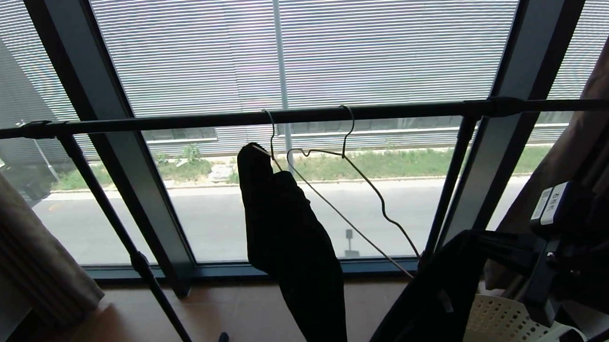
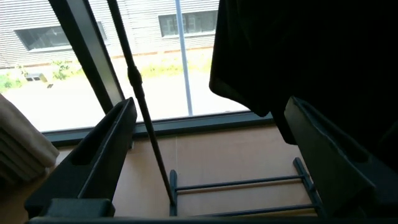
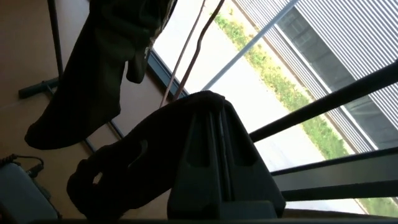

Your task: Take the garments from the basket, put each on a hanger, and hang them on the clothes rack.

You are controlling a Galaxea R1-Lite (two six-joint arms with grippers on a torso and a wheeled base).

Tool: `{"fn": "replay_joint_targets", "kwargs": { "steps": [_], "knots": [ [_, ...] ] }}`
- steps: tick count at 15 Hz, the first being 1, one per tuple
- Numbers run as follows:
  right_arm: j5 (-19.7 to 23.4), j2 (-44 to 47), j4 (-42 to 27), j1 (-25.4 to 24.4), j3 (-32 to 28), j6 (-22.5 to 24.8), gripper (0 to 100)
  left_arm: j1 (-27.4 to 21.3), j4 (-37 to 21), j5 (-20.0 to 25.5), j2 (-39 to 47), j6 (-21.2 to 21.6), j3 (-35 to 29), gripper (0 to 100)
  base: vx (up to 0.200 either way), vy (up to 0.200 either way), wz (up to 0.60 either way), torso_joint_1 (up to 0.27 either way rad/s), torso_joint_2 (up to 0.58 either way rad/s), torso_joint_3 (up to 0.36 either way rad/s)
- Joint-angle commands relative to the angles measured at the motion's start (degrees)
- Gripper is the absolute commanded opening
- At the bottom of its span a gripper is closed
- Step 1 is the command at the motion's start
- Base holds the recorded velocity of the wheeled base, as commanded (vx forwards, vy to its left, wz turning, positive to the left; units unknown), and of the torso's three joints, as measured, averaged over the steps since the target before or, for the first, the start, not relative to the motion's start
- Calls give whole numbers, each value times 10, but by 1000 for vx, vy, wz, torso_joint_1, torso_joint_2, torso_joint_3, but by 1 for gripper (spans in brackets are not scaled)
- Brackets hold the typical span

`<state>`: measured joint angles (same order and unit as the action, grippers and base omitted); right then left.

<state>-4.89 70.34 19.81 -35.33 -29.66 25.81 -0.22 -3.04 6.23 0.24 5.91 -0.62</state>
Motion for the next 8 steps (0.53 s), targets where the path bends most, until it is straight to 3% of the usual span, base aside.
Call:
{"fn": "replay_joint_targets", "kwargs": {
  "steps": [1, 3, 4, 5, 8],
  "knots": [
    [-7, -6, 1, 0, -1, -1, 0, 0, 0, 0, 1, 4, -2, 100, 0, 0, 0, 0, 0, 0],
    [-87, -35, -10, -10, -3, -52, 0, -7, -27, 14, 39, 31, -20, 100, 0, 0, 0, 0, 0, 0],
    [-99, -36, -14, -22, -3, -76, 0, -15, -29, 39, 57, 29, -25, 100, 0, 0, 0, 0, 0, 0],
    [-118, -36, -14, -37, -3, -137, 0, -17, -33, 84, 81, 0, -36, 100, 0, 0, 0, 0, 0, 0],
    [-130, -53, -15, -38, -15, -262, 0, -24, -27, 138, 241, -10, -92, 100, 0, 0, 0, 0, 0, 0]
  ]
}}
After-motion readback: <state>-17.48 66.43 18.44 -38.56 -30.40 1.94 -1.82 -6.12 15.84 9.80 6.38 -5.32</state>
